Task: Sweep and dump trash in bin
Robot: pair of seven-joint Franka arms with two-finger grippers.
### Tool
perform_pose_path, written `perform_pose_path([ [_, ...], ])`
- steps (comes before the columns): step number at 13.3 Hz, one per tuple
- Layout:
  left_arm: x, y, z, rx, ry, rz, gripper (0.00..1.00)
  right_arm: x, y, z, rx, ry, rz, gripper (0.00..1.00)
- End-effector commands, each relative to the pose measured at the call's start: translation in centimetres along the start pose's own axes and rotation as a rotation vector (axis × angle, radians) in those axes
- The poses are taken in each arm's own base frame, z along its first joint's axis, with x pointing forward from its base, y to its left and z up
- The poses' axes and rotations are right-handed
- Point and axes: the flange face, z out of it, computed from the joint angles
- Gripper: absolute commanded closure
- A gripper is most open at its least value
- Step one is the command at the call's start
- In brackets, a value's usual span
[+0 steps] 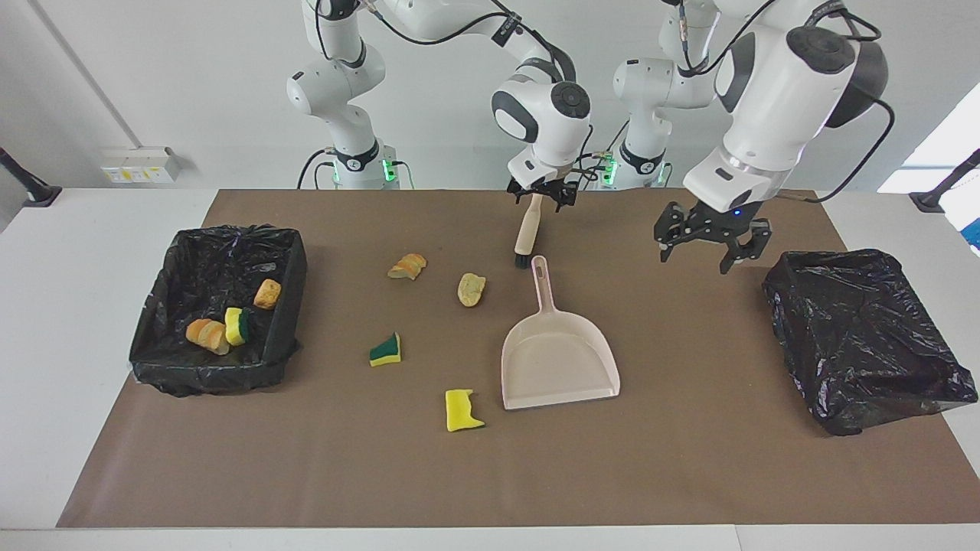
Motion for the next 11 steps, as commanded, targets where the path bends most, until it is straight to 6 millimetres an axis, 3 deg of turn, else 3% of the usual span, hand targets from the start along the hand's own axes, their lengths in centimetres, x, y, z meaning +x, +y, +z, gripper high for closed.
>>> perform_pose_path([
  [1, -0.1, 3.2, 3.9, 0.005, 0.009, -0.004, 0.0, -3.6, 3.5, 2.4, 0.059, 0.011, 0.038, 0.0],
  [5, -0.2, 9.4, 11.2, -0.006, 0.007, -0.071, 0.0, -4.6, 4.2, 3.1, 0.073, 0.029, 0.033, 0.0],
  [8, -2.7, 12.8, 16.4, -0.007, -0.014, -0.114, 0.0, -4.6, 4.2, 3.2, 0.073, 0.029, 0.032, 0.13],
  [11, -5.4, 15.2, 19.7, 0.006, -0.066, -0.09, 0.0, -4.5, 3.8, 3.1, 0.117, 0.006, 0.061, 0.13],
])
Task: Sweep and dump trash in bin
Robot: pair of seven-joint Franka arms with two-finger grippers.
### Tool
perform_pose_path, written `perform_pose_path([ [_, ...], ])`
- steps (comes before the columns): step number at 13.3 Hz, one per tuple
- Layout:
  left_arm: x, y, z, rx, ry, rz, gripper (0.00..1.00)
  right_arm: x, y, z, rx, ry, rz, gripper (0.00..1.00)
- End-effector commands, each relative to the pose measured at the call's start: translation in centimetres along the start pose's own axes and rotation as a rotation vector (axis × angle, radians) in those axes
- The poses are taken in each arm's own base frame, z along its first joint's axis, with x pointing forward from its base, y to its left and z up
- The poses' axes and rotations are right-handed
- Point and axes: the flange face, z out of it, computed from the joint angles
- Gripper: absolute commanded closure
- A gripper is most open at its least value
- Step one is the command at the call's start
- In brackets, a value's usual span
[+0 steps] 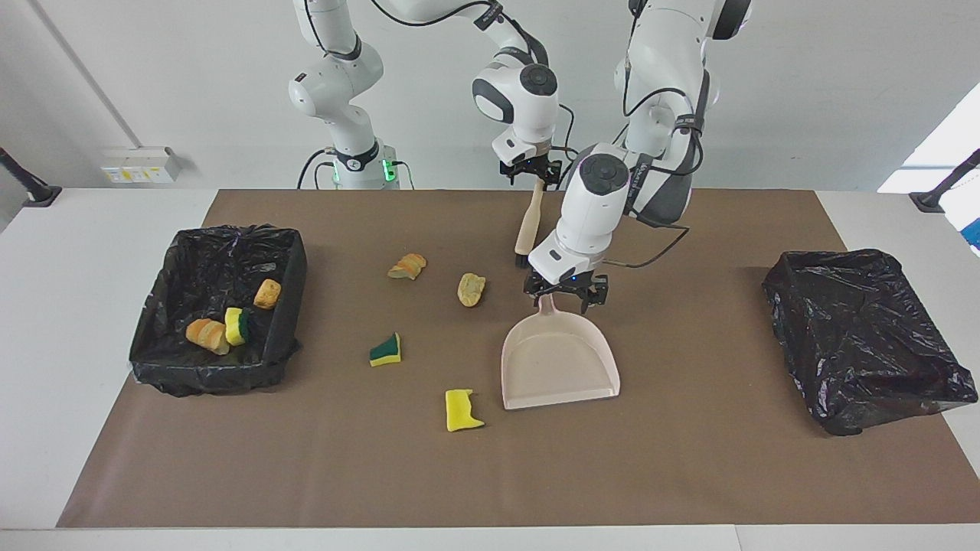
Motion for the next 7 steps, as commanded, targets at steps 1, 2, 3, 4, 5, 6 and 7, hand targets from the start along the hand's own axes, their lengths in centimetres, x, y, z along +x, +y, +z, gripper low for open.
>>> perform_pose_path([
  [1, -1.63, 0.49, 1.22, 0.007, 0.013, 0.0, 0.0, 0.02, 0.2, 0.27, 0.044, -0.014, 0.042, 0.13],
  [2, -1.62, 0.49, 1.25, 0.005, 0.016, -0.001, 0.0, 0.3, 0.04, 0.67, 0.048, -0.013, 0.046, 0.13],
  [3, -1.77, 0.54, 1.39, 0.008, 0.008, -0.001, 0.03, 0.22, -0.02, 0.63, 0.049, -0.012, 0.046, 0.13],
  [4, -1.49, 0.55, 1.04, 0.003, 0.022, -0.012, 0.25, 0.22, -0.07, 0.56, 0.05, -0.012, 0.041, 0.18],
  [5, -1.32, 0.62, 0.84, 0.0, 0.028, -0.03, 0.46, 0.23, -0.04, 0.61, 0.05, -0.012, 0.036, 0.24],
  [6, -1.67, 0.59, 1.22, 0.009, 0.005, -0.033, 0.61, 0.23, -0.04, 0.61, 0.05, -0.012, 0.035, 0.27],
  [7, -1.77, 0.38, 0.98, 0.017, -0.012, -0.036, 0.76, 0.23, -0.04, 0.61, 0.05, -0.012, 0.039, 0.27],
])
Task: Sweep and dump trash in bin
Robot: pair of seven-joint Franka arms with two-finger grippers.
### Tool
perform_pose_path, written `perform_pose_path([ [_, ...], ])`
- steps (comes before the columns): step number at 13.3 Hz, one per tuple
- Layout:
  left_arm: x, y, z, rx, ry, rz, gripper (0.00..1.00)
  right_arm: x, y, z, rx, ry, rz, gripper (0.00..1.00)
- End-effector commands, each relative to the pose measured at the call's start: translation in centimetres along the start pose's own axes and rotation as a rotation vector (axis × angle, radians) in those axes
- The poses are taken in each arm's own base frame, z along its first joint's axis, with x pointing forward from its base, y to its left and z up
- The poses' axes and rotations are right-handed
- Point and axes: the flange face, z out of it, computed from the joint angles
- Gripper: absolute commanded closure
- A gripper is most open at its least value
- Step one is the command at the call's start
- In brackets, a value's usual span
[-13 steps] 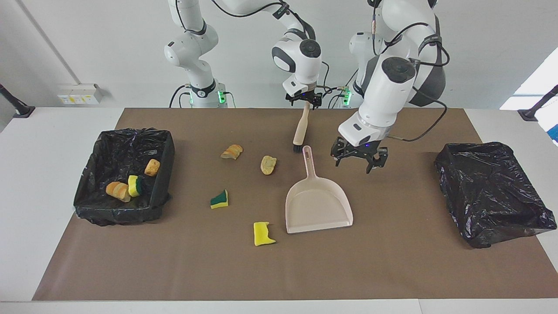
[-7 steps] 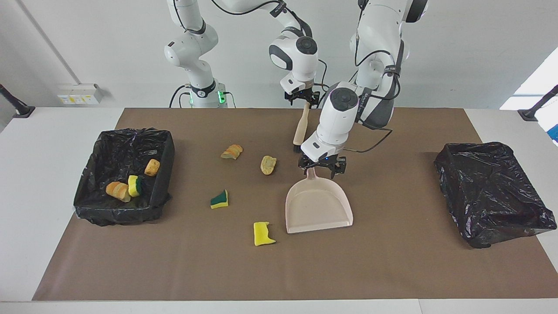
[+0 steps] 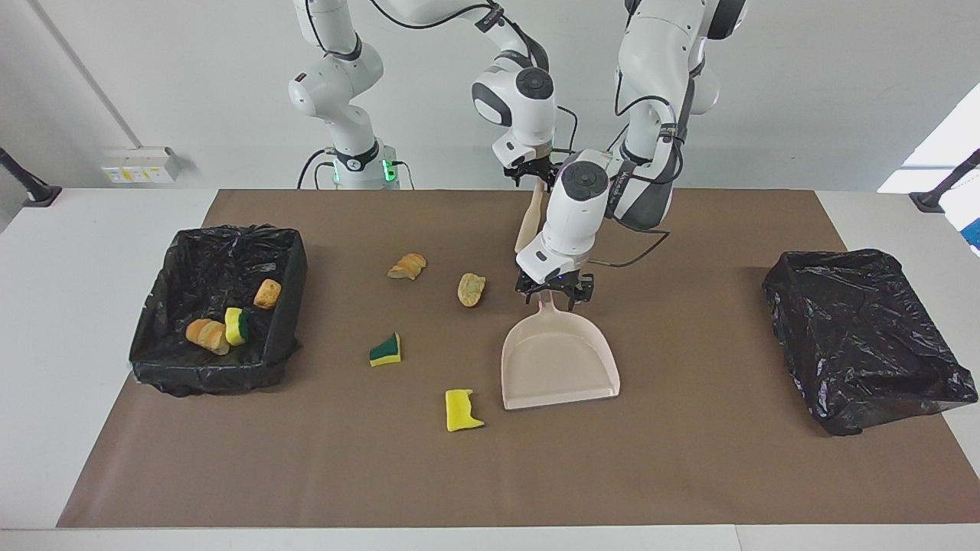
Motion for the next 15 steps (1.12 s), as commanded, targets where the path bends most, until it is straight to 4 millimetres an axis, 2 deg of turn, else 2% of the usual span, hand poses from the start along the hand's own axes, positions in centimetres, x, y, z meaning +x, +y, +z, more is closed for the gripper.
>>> perform_pose_path([
  [1, -0.9, -0.4, -0.8, 0.023, -0.027, -0.018, 0.88, 0.0, 0.1, 0.2, 0.024, -0.005, 0.024, 0.27],
  [2, -1.0, -0.8, -1.2, 0.029, -0.04, -0.021, 1.0, 0.0, 0.1, 0.2, 0.023, -0.004, 0.026, 0.28],
  [4, -0.5, -2.0, -3.1, 0.046, -0.021, -0.012, 1.0, 0.1, 0.0, 0.2, 0.027, -0.005, 0.031, 0.29],
  [7, -1.0, -3.6, -5.2, 0.215, -0.028, 0.227, 1.0, 0.2, -0.1, 0.1, 0.043, 0.002, 0.033, 0.39],
  [10, -0.1, -8.7, -7.4, 0.213, -0.075, 0.504, 1.0, 0.2, -0.1, 0.1, 0.043, 0.001, 0.034, 0.42],
  [12, -0.2, -10.3, -7.4, 0.205, -0.135, 0.693, 1.0, 0.3, -0.1, 0.2, 0.043, 0.001, 0.033, 0.59],
  [14, 0.1, -12.0, -7.3, 0.195, -0.154, 0.818, 1.0, 0.3, -0.2, 0.2, 0.043, 0.001, 0.024, 0.82],
  [15, 0.5, -13.4, -7.4, 0.185, -0.162, 0.917, 1.0, 0.3, -0.3, 0.1, 0.044, 0.0, 0.024, 0.97],
])
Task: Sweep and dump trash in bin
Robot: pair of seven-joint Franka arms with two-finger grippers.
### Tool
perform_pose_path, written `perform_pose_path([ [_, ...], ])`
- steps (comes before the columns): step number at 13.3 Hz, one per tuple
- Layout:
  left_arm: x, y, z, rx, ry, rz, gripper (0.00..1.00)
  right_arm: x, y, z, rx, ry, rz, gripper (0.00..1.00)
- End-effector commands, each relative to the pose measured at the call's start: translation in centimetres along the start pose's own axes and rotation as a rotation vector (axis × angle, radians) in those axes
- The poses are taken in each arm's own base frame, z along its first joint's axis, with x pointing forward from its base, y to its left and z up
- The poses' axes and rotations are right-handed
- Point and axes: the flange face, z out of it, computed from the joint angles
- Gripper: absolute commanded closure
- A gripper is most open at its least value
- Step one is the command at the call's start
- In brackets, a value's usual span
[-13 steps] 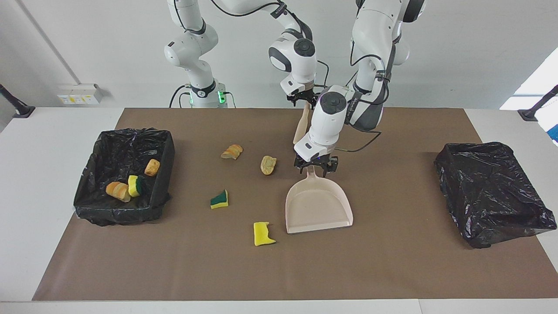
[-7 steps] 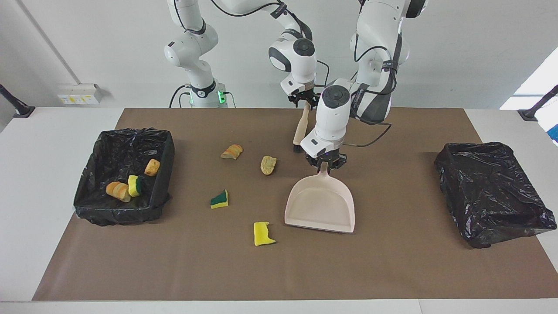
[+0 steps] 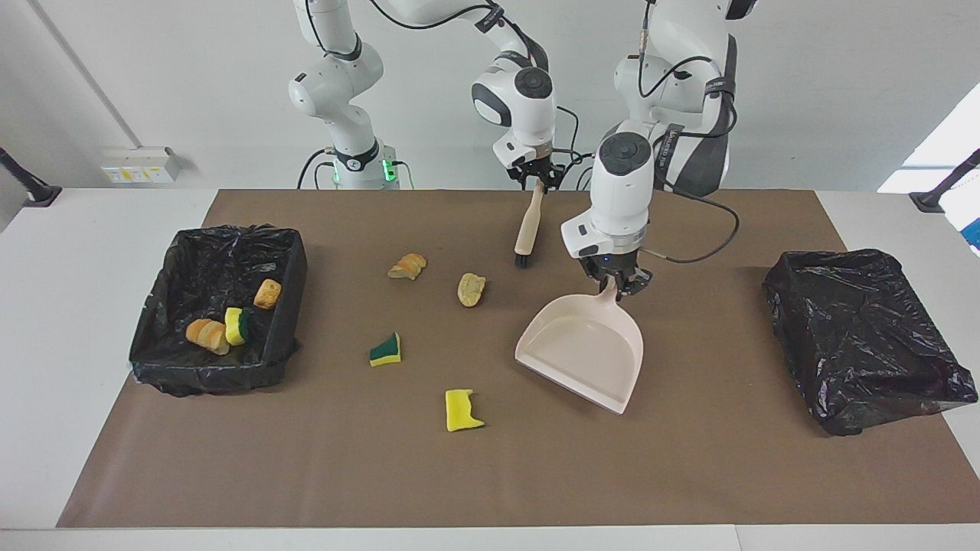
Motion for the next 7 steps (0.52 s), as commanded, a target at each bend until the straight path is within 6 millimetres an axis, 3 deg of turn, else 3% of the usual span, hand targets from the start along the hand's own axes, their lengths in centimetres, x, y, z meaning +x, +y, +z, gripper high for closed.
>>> perform_pose_path([
  [1, -1.8, -2.0, 0.3, 0.0, -0.011, 0.252, 1.0, 0.1, -0.2, 0.2, 0.017, -0.009, 0.022, 1.0],
  [3, -2.7, -2.3, 1.0, -0.012, -0.028, 0.398, 1.0, 0.1, -0.6, -0.1, 0.007, -0.018, 0.01, 1.0],
  [7, -3.1, -0.9, 2.1, 0.009, -0.069, 0.462, 1.0, 0.2, -0.2, -2.5, -0.018, -0.017, -0.007, 1.0],
])
